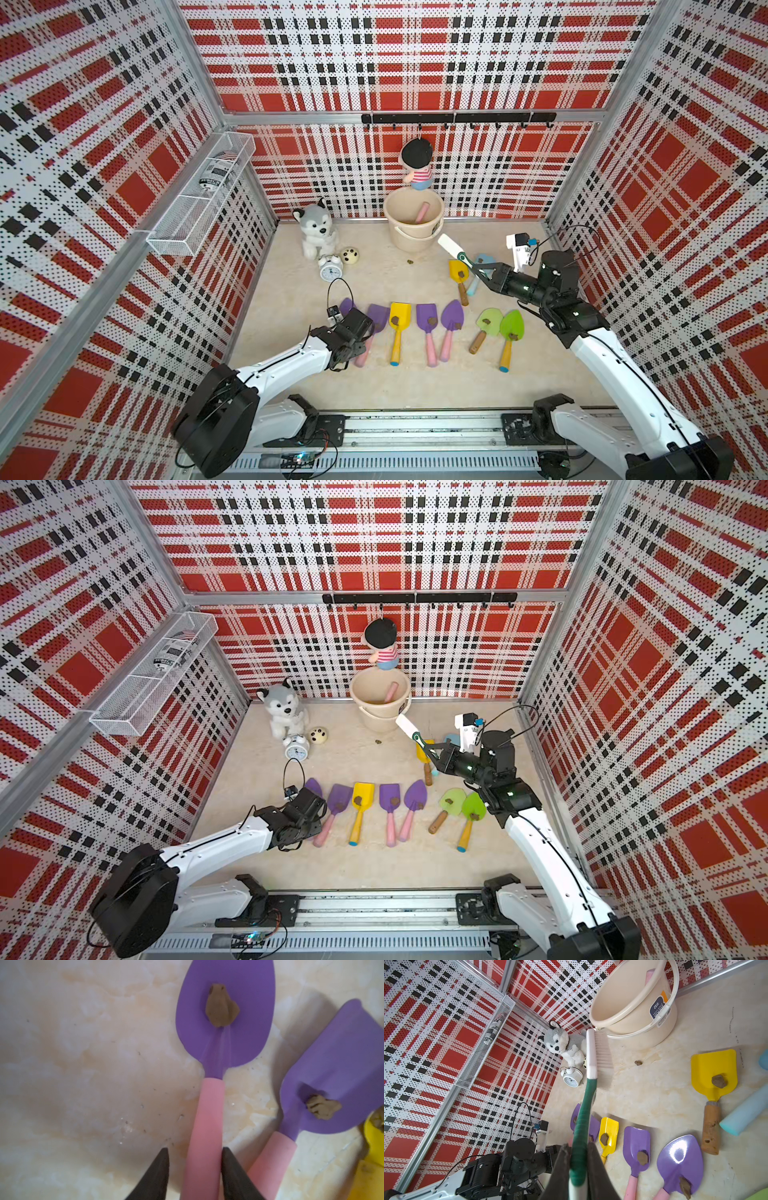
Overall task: Brush the soil off the hand trowel and place it into the bucket
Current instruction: Pick up the hand trowel from the center of the board, then brush off the soil from the hand trowel.
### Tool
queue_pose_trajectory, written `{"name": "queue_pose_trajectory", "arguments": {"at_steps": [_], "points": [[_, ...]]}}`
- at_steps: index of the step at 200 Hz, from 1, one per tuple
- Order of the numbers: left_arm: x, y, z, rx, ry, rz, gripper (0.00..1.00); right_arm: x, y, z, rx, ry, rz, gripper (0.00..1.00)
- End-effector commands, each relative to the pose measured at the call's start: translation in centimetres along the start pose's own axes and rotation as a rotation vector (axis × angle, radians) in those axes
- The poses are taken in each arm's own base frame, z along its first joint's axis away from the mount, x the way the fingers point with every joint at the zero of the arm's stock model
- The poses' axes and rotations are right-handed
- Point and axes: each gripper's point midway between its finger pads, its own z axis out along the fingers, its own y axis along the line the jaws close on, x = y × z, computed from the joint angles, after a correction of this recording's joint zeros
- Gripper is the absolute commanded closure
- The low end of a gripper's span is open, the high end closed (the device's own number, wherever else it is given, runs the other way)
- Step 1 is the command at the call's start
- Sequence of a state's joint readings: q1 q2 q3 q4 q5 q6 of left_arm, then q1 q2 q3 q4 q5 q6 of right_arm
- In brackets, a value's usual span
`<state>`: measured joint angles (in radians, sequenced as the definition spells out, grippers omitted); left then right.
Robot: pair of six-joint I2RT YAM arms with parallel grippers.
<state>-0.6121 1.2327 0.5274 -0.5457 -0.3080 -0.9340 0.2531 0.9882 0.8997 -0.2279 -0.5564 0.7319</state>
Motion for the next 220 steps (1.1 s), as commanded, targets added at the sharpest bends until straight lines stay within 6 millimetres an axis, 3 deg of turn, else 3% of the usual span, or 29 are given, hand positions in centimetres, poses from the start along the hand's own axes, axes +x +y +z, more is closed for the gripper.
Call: {"name": "queue_pose_trajectory", "arguments": {"at_steps": [1,80,111,129,136,182,220], "points": [[0.4,-0.2,0.3,-0.006,0.022,0.017,0.57,-1.9,2.0,-0.7,-0.032,-0.056,-0.045,1.00],[0.4,-0.9,-0.1,0.014,0.041,0.029,0.72,-2.3,2.3,-0.9,-0.022,-0.054,-0.056,1.00],[-0.4,-1.5,-1.4,0.030,0.035,0.041,0.81,-2.5,2.4,-0.6,-0.029,-0.055,-0.053,1.00],[-1.5,-2.4,-3.4,0.050,0.028,0.069,0.91,-2.2,2.2,0.0,-0.041,-0.031,-0.023,1.00],[-2.1,-3.2,-4.3,0.082,0.028,0.080,1.00,-1.9,2.1,0.3,-0.052,-0.013,-0.008,1.00],[-4.9,-8.8,-9.8,0.237,0.052,0.338,1.00,0.2,1.8,1.4,-0.132,0.065,0.018,1.00],[-6.7,-13.0,-10.2,0.215,0.053,0.590,1.00,2.7,2.9,1.8,-0.253,0.169,0.006,1.00]]}}
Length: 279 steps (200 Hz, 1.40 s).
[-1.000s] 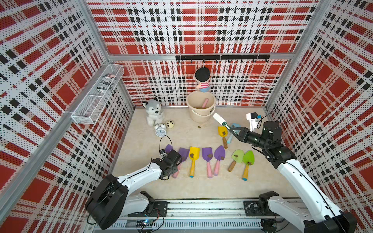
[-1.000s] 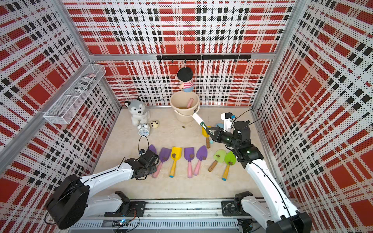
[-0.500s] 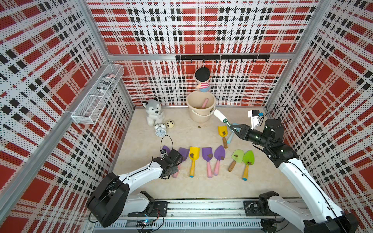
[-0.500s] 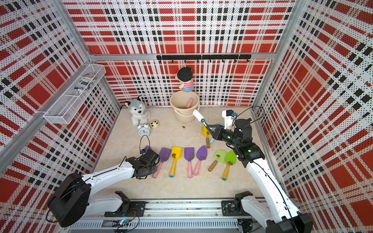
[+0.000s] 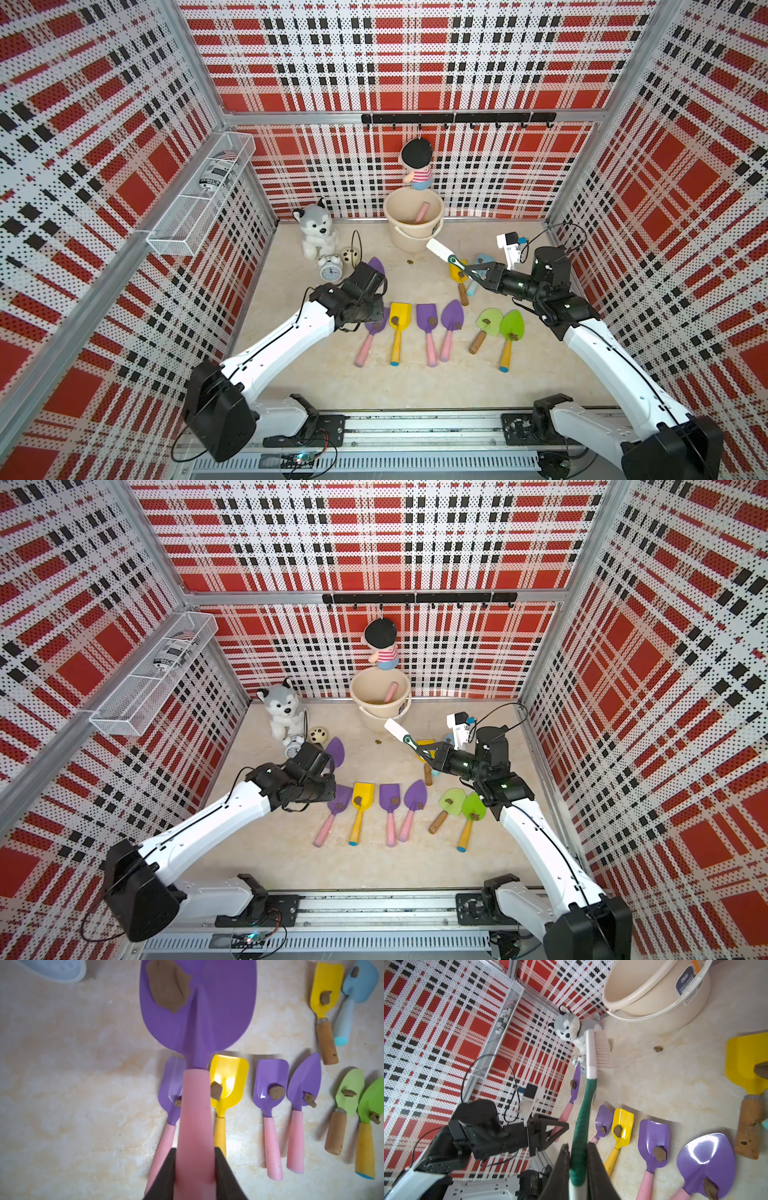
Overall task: Brush the soil off the hand trowel and place it into the bucket
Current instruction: Brush off the soil from the hand trowel.
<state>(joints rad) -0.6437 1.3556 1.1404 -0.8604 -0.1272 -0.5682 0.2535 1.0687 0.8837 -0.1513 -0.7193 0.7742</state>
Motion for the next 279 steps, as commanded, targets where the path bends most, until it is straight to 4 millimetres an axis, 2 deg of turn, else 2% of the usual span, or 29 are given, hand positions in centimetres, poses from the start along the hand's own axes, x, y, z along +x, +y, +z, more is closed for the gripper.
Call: {"name": "queue_pose_trajectory", "arguments": {"at_steps": [1,19,43,68,102,144,179,207,231,251,279], "points": [[0.1,-1.2,0.9,-0.038,0.082,0.230,1.00,1.1,2.2,0.5,-0.134,0.063,-0.052,1.00],[-1.4,-2.8,1.6,-0.048,0.078,0.314,1.00,2.6,2.0,0.9,-0.134,0.120,-0.062,1.00],[-2.8,-5.6,2.3,0.005,0.074,0.378,1.00,4.0,0.9,1.2,-0.087,0.142,-0.063,1.00],[-3.4,-7.7,2.9,0.028,0.072,0.432,1.00,4.7,-0.3,1.7,-0.077,0.141,-0.030,1.00],[-3.1,-9.2,2.8,0.069,0.077,0.463,1.00,4.8,-1.2,2.3,-0.065,0.124,-0.008,1.00],[-1.3,-9.8,2.8,0.074,0.100,0.499,1.00,3.9,-2.3,3.1,-0.029,0.085,0.014,1.00],[-1.8,-9.4,2.0,0.060,0.069,0.478,1.00,4.3,-3.8,3.9,0.002,0.095,0.052,1.00],[-1.8,-9.2,1.8,0.059,0.064,0.467,1.00,4.2,-5.2,3.7,0.059,0.070,0.057,1.00],[-1.4,-8.9,2.0,0.057,0.069,0.464,1.00,3.2,-6.2,2.8,0.105,0.016,0.086,1.00],[-1.2,-9.0,2.2,0.068,0.070,0.458,1.00,2.2,-5.5,2.1,0.114,-0.026,0.062,1.00],[-1.0,-8.9,2.6,0.070,0.068,0.452,1.00,1.3,-3.2,1.6,0.055,-0.031,0.021,1.00]]}}
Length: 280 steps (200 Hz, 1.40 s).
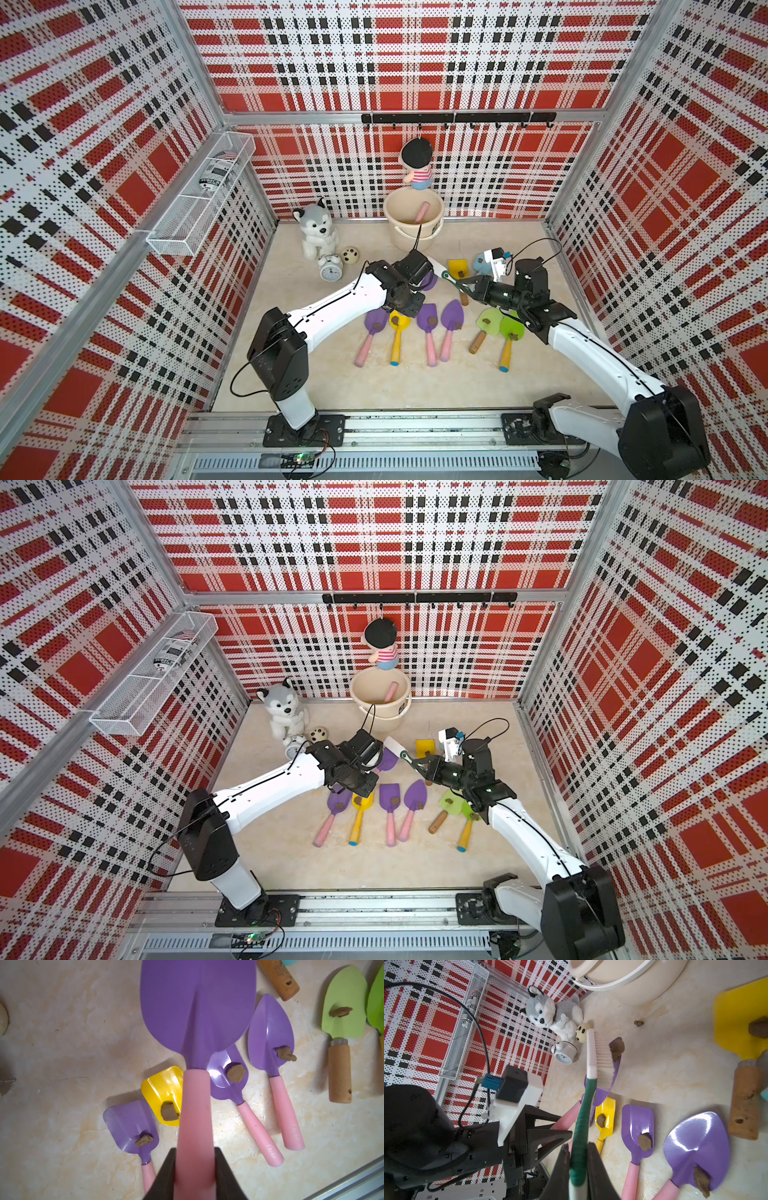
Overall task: Brush the soil off the hand trowel and place it into the bucket
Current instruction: Brush off the soil from the hand trowel.
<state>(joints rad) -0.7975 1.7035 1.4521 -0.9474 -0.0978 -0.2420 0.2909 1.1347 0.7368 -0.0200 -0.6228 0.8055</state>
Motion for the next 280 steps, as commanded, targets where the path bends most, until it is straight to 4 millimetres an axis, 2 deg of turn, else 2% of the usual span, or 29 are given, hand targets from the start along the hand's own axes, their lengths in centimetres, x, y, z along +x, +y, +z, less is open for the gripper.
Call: {"name": "queue_pose_trajectory", "arguments": {"at_steps": [1,15,42,59,76,124,160,174,184,198,216,234,256,280], "points": [[-1.1,0.1,-1.3,0.012,-0.074,-0.024,1.00,-1.5,2.3,-1.1,-0.044,-0.044,-0.050,1.00],[-1.2,0.2,-1.3,0.001,-0.083,-0.029,1.00,-1.0,3.4,-0.9,-0.085,-0.008,-0.072,1.00],[-1.9,0.3,-1.8,-0.001,-0.112,-0.040,1.00,1.8,4.3,0.6,-0.127,0.124,-0.094,1.00],[-2.4,0.4,-2.2,-0.002,-0.132,-0.047,1.00,3.2,4.1,1.5,-0.155,0.181,-0.065,1.00],[-2.6,0.4,-2.5,-0.002,-0.143,-0.050,1.00,3.6,3.2,2.0,-0.141,0.188,-0.041,1.00],[-2.4,0.7,-2.9,0.006,-0.156,-0.060,1.00,1.6,-0.3,1.5,-0.018,0.078,0.032,1.00],[-2.4,0.9,-3.2,0.022,-0.171,-0.073,1.00,-0.7,-1.2,-0.6,-0.017,-0.017,0.052,1.00],[-2.5,0.9,-3.2,0.027,-0.176,-0.077,1.00,-1.5,-0.9,-1.3,-0.018,-0.048,0.038,1.00],[-2.5,1.0,-3.3,0.028,-0.179,-0.077,1.00,-2.0,0.2,-1.5,-0.039,-0.052,0.001,1.00],[-2.6,1.0,-3.3,0.031,-0.182,-0.079,1.00,-1.9,1.7,-1.6,-0.082,-0.045,-0.039,1.00],[-2.6,0.8,-3.2,0.036,-0.180,-0.075,1.00,-1.5,2.5,-1.5,-0.093,-0.034,-0.070,1.00],[-2.5,0.7,-3.1,0.042,-0.177,-0.072,1.00,-1.9,2.2,-2.0,-0.064,-0.082,-0.069,1.00],[-2.4,0.6,-3.3,0.048,-0.179,-0.070,1.00,-3.3,0.5,-3.0,0.040,-0.184,-0.043,1.00],[-2.1,0.6,-3.2,0.051,-0.174,-0.065,1.00,-4.6,0.8,-3.8,0.008,-0.260,-0.019,1.00]]}}
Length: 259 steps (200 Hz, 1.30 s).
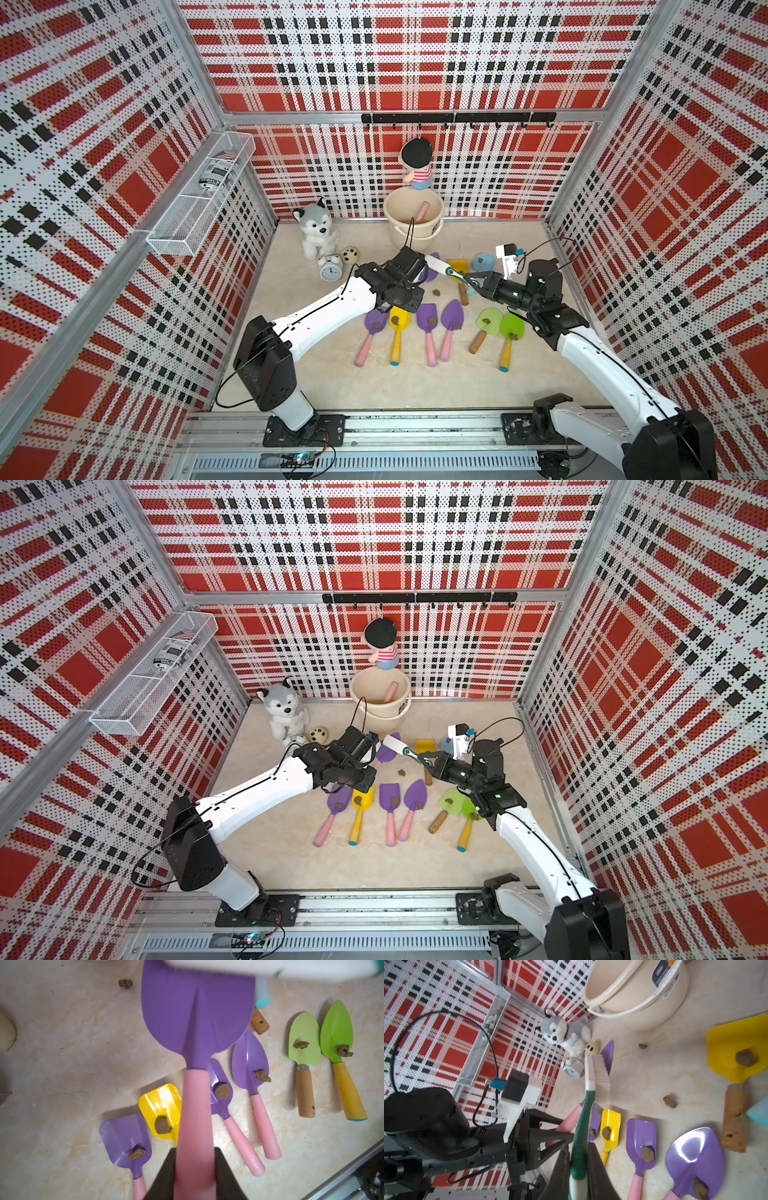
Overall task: Brush the soil off the hand trowel and place it into the bucket
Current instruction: Brush off the soil from the hand trowel.
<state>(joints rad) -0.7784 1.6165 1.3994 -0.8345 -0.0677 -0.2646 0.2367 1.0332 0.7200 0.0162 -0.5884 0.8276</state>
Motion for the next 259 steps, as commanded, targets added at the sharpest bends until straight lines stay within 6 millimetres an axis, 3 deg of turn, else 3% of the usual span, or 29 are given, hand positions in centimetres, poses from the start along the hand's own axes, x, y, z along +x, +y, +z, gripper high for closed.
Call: {"name": "queue_pose_trajectory", "arguments": {"at_steps": [1,13,26,43,62,74,113,147,200,215,231,259], "points": [[-0.4,0.6,-1.2,-0.010,-0.041,-0.012,1.00,-2.0,-0.4,-0.8,0.022,-0.122,0.011,1.00],[-0.3,0.7,-1.3,-0.013,-0.044,-0.014,1.00,-2.0,0.1,-0.7,-0.003,-0.114,0.002,1.00],[-0.3,0.8,-1.5,-0.014,-0.048,-0.017,1.00,-1.6,2.3,-0.4,-0.113,-0.077,-0.041,1.00],[-0.4,0.8,-1.5,-0.012,-0.050,-0.023,1.00,0.1,5.4,0.1,-0.241,0.001,-0.099,1.00],[-0.5,0.7,-1.4,-0.008,-0.053,-0.025,1.00,2.4,6.4,1.3,-0.268,0.088,-0.131,1.00],[-0.7,0.7,-1.5,-0.006,-0.055,-0.026,1.00,3.2,5.6,2.0,-0.244,0.113,-0.106,1.00],[-0.6,0.8,-1.7,-0.002,-0.060,-0.029,1.00,3.9,0.0,3.0,-0.027,0.078,-0.036,1.00],[-0.6,0.9,-2.1,0.009,-0.068,-0.034,1.00,3.5,-1.8,2.7,0.024,0.043,0.003,1.00],[-0.6,1.2,-2.8,0.026,-0.087,-0.052,1.00,0.0,-2.6,0.1,0.050,-0.089,0.001,1.00],[-0.7,1.1,-3.2,0.037,-0.094,-0.056,1.00,-1.2,-1.6,-0.7,0.033,-0.135,-0.078,1.00],[-0.3,1.0,-3.5,0.045,-0.076,-0.061,1.00,-2.2,0.0,-1.6,0.016,-0.186,-0.297,1.00],[0.6,0.5,-4.5,0.045,-0.020,-0.054,1.00,-3.0,-2.7,-2.9,0.256,-0.288,-0.749,1.00]]}}
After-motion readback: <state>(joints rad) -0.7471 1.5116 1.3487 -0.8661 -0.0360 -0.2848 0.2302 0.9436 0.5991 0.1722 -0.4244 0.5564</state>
